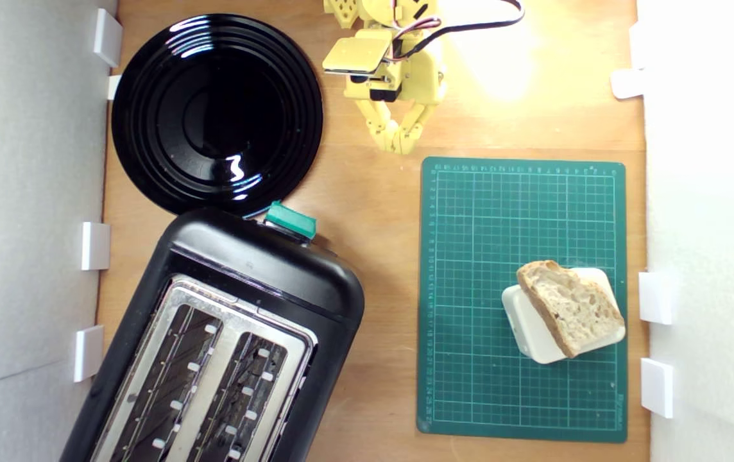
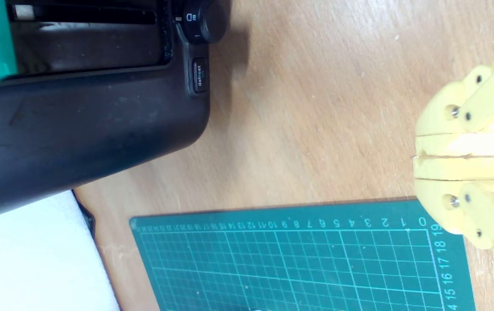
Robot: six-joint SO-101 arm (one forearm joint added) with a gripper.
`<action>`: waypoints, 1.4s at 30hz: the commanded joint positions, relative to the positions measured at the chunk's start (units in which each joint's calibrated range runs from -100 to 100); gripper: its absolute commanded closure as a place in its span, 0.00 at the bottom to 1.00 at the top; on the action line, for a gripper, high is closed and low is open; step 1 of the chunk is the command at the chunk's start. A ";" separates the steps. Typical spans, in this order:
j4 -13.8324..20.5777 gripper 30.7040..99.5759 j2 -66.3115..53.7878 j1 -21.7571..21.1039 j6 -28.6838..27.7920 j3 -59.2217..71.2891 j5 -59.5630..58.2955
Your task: Pick bread and place in toaster
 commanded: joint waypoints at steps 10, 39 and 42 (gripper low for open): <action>0.28 0.90 -0.43 -9.99 -0.11 0.03 0.65; 0.28 0.90 -0.43 -9.99 -0.11 0.03 0.65; 0.28 0.90 -0.43 -9.99 -0.11 0.03 0.65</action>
